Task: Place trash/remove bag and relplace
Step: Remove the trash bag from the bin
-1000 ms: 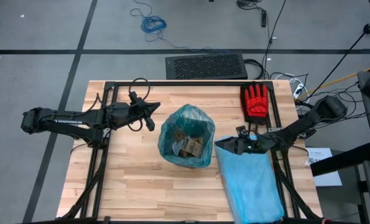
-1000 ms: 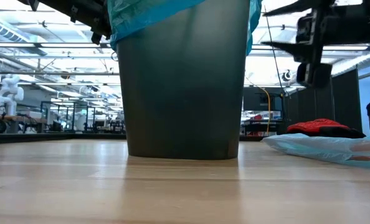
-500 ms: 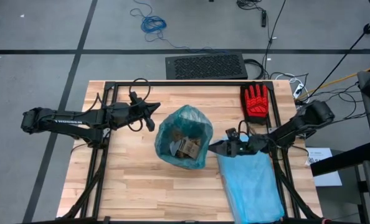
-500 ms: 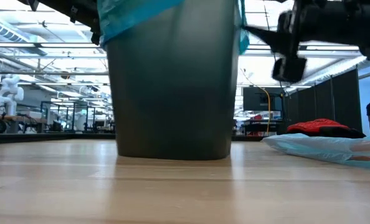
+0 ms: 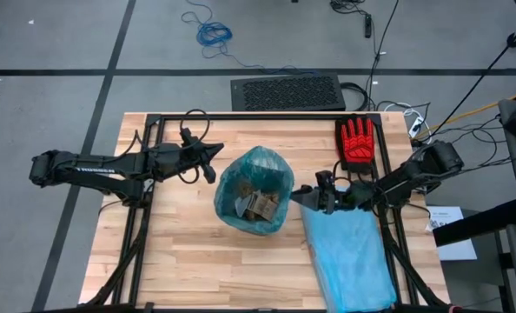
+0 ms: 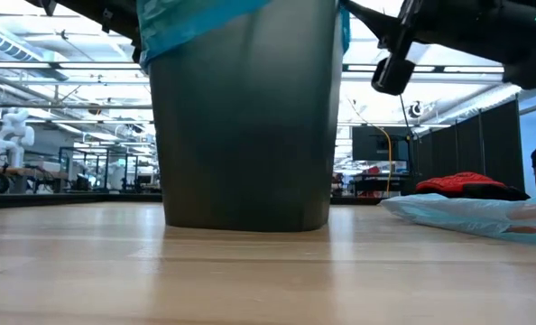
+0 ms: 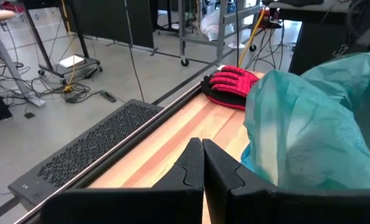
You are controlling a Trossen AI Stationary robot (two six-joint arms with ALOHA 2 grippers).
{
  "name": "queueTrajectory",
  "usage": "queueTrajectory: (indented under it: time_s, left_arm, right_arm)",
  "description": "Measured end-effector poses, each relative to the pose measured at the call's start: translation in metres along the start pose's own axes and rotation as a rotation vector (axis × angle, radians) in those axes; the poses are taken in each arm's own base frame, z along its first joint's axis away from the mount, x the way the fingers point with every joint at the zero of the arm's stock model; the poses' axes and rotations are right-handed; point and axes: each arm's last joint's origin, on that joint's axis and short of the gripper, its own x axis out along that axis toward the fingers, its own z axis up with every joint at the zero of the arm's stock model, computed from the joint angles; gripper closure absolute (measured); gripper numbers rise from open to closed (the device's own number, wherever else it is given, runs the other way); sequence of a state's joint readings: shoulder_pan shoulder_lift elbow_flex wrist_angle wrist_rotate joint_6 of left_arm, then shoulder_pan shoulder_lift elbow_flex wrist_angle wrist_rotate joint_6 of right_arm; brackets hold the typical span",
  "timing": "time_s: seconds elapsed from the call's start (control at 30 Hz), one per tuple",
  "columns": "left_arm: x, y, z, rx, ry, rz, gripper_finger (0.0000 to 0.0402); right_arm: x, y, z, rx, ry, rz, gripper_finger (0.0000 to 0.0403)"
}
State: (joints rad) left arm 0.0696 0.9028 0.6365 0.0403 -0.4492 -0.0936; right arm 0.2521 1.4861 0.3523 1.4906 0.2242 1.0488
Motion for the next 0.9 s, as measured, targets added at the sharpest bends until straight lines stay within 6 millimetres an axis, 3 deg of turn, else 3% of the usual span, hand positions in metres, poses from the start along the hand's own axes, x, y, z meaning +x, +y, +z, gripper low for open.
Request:
queueTrajectory:
  time_s: [0.2,0.37,0.57,0.73,0.9]
  left_arm:
    - [-0.001,0.0,0.005,0.016,-0.015,-0.001,0.0401]
    - [-0.002,0.0,0.015,0.013,-0.039,-0.003,0.0401]
    - [-0.004,0.0,0.017,0.027,-0.004,0.0,0.0401]
    - [-0.006,0.001,0.02,0.048,0.049,0.005,0.0401]
    - [-0.007,0.002,0.024,0.061,0.042,0.022,0.0401]
  right_arm:
    - [0.016,0.0,0.021,-0.109,0.002,0.058,0.0394]
    - [0.05,0.001,0.038,-0.194,0.131,0.053,0.04]
    - [0.1,0.011,0.06,-0.319,0.405,-0.077,0.0402]
    - [0.131,0.04,0.084,-0.496,0.604,-0.242,0.0403]
    - [0.143,0.085,0.115,-0.711,0.694,-0.363,0.0403]
